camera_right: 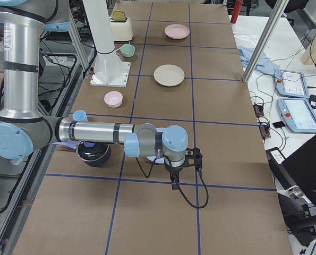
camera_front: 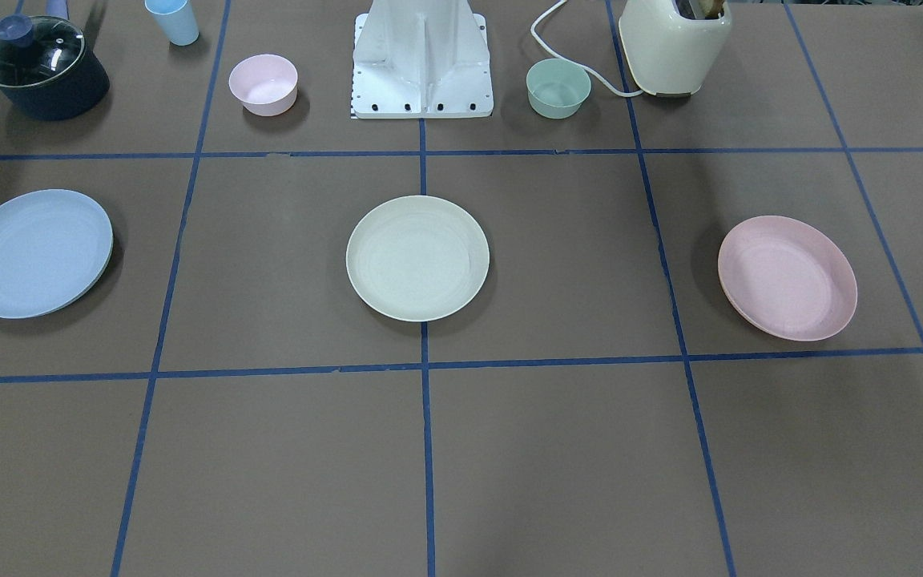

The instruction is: Stack three plates with pink and blue

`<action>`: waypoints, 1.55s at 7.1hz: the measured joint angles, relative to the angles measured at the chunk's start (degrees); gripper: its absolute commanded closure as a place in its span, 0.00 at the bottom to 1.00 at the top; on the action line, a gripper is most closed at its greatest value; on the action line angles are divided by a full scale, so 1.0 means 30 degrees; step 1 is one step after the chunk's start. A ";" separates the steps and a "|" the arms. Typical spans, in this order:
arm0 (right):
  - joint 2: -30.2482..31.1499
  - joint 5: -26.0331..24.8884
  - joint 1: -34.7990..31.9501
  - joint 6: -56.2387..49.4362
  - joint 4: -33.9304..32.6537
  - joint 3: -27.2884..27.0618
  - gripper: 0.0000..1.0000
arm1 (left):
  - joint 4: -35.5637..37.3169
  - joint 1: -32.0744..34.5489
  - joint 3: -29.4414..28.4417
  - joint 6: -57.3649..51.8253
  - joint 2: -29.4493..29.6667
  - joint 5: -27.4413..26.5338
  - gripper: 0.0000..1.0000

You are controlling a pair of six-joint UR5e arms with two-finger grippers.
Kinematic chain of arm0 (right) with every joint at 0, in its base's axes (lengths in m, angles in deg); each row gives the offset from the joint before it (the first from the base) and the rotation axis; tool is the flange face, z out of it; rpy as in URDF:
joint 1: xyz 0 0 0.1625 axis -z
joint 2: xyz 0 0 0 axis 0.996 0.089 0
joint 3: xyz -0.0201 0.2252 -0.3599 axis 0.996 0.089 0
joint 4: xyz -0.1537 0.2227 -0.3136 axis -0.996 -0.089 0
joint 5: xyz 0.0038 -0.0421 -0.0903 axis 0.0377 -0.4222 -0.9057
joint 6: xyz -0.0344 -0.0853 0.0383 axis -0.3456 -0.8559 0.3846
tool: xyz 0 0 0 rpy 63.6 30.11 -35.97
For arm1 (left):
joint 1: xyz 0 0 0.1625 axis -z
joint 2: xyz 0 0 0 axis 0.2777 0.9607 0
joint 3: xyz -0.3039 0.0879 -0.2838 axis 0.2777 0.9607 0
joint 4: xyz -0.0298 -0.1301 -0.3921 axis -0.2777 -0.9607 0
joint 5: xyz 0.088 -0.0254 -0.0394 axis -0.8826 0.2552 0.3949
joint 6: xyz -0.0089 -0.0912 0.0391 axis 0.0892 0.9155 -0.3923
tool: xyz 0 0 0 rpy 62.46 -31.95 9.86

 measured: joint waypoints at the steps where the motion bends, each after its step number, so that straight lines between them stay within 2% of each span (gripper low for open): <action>1: 0.0000 0.0000 0.0000 0.0002 0.0000 0.0000 0.00 | 0.0000 0.0005 0.0042 -0.0023 0.0000 -0.0022 0.00; 4: -0.0005 0.0000 0.0000 0.0003 0.0020 -0.0060 0.00 | -0.1038 -0.0001 0.0140 -0.0081 -0.0091 -0.0135 0.00; 8: -0.0120 0.0000 0.0000 0.0004 0.0004 -0.0126 0.00 | -0.6631 -0.0054 -0.1380 0.0125 -0.0337 -0.1046 0.00; 11: -0.0204 -0.0050 0.0000 -0.0040 0.0044 -0.0182 0.00 | -0.7633 -0.0107 -0.1546 0.0183 0.1267 -0.1084 0.00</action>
